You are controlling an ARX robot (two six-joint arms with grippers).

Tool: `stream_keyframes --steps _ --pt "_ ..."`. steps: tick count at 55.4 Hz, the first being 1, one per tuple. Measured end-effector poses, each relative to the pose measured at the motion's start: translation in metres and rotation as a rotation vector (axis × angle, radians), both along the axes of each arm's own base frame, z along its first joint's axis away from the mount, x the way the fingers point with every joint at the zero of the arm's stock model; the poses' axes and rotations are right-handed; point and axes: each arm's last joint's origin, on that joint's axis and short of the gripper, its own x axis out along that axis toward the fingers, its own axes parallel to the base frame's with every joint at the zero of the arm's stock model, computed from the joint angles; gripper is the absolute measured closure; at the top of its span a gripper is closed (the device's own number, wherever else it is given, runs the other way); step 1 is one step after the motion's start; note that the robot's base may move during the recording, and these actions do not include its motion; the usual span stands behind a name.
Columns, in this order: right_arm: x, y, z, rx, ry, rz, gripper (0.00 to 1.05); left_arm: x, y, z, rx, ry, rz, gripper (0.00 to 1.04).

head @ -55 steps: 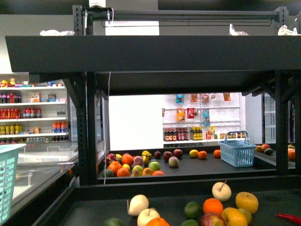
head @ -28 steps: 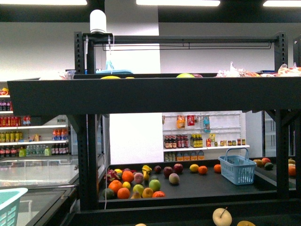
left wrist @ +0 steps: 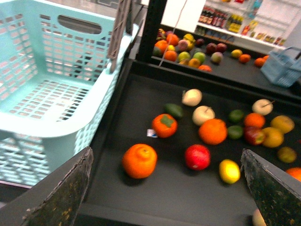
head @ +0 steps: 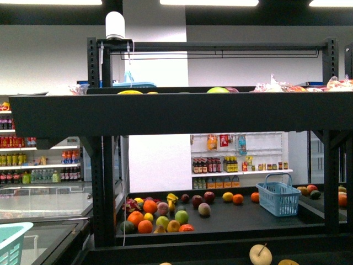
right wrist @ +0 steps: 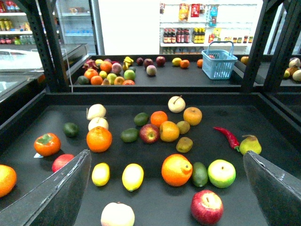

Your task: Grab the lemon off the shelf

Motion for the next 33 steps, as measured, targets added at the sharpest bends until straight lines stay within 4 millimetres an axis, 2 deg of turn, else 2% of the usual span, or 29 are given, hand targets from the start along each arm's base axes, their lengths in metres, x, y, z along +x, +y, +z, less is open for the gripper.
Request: stream_keyframes --steps 7,14,22,33 --pt "0.000 0.000 0.000 0.000 0.000 0.000 0.07 0.021 0.009 0.039 -0.140 -0.040 -0.025 0.08" --pt "0.000 0.000 0.000 0.000 0.000 0.000 0.07 0.055 0.040 0.075 -0.377 -0.012 0.001 0.08" --pt "0.000 0.000 0.000 0.000 0.000 0.000 0.07 0.092 0.085 0.089 -0.704 0.025 0.073 0.08" --pt "0.000 0.000 0.000 0.000 0.000 0.000 0.07 0.136 0.121 0.093 -0.902 0.024 0.125 0.08"
